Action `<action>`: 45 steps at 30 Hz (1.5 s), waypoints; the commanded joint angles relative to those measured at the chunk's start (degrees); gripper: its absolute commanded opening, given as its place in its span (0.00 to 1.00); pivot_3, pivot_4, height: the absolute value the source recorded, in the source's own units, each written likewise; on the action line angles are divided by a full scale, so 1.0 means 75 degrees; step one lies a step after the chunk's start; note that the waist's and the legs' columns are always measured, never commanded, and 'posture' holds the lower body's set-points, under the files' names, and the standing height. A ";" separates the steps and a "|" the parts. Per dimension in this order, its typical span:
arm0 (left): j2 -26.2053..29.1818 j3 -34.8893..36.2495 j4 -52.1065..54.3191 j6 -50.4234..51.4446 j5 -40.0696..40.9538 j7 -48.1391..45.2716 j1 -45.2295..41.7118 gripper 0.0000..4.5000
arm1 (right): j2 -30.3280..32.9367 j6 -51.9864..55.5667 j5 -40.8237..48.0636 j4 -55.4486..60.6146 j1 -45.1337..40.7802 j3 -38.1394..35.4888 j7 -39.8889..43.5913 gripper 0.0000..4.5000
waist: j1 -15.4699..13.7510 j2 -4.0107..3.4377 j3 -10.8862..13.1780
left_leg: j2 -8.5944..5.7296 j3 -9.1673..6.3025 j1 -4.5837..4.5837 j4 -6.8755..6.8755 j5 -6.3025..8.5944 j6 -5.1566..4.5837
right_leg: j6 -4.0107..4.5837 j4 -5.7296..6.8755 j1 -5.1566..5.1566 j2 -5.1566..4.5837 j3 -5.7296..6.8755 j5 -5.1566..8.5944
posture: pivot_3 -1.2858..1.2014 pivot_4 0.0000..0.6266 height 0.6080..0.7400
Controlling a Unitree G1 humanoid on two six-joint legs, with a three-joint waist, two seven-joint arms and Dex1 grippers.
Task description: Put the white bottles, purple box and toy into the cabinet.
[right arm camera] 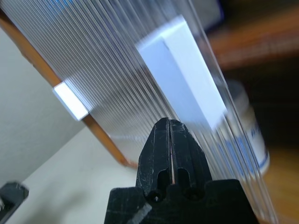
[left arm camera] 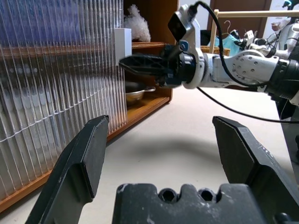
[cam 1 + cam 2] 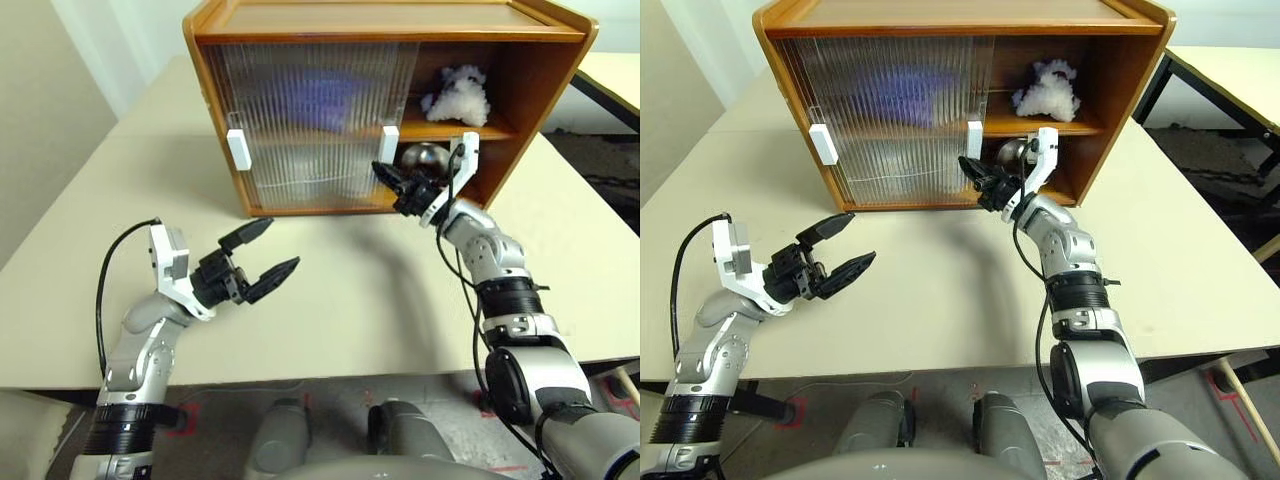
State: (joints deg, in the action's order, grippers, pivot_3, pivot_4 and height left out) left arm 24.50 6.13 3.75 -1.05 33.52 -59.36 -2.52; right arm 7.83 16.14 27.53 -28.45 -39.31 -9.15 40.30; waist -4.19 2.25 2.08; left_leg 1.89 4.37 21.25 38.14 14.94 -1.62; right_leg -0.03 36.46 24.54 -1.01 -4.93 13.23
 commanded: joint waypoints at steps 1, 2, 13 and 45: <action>-0.0028 -0.0048 0.0063 -0.0047 -0.0121 0.0036 0.0054 1.00 | -0.0028 -0.0376 -0.0078 -0.0271 -0.0131 -0.0152 -0.0142 0.01 | -0.0002 0.0000 0.0000 | 0.0000 0.0000 0.0000 0.0000 0.0000 0.0000 | 0.0000 0.0002 0.0000 0.0000 0.0000 0.0000 | 0.61 0.00 1.00; -0.0031 -0.0051 0.0060 -0.0047 -0.0121 0.0041 0.0049 1.00 | -0.0028 -0.0470 -0.0062 -0.0324 -0.0175 -0.0211 -0.0193 0.01 | -0.0004 0.0000 0.0000 | 0.0000 0.0000 0.0000 0.0000 0.0000 0.0000 | -0.0001 0.0002 0.0000 0.0000 0.0000 0.0001 | 0.61 0.00 1.00; -0.0051 -0.0070 0.0041 -0.0075 -0.0145 0.0033 0.0073 1.00 | 0.0078 -0.1384 -0.0166 -0.0296 -0.0257 -0.0489 -0.0652 0.01 | -0.0021 0.0000 0.0000 | -0.0002 0.0002 0.0002 0.0007 -0.0002 -0.0003 | -0.0012 0.0004 -0.0001 -0.0006 0.0001 -0.0008 | 0.61 0.00 1.00; -0.0013 -0.0034 -0.0174 -0.0104 -0.0137 -0.0153 -0.0051 1.00 | -0.0519 -0.1601 -0.0263 0.1289 0.0778 -0.0041 -0.1386 0.01 | -0.0172 -0.0002 0.0002 | -0.0021 0.0023 0.0021 0.0009 -0.0015 -0.0026 | -0.0032 -0.0008 0.0000 -0.0068 0.0030 -0.0009 | 0.60 0.00 1.00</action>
State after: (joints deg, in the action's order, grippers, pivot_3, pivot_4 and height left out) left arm 24.08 5.97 3.42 -1.61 33.30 -60.17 -2.79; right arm 4.27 4.36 24.65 -21.14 -32.94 -9.44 30.51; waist -5.48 2.23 2.09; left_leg 1.75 4.55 21.39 38.20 14.83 -1.82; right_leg -0.25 36.40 24.54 -1.51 -4.71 13.18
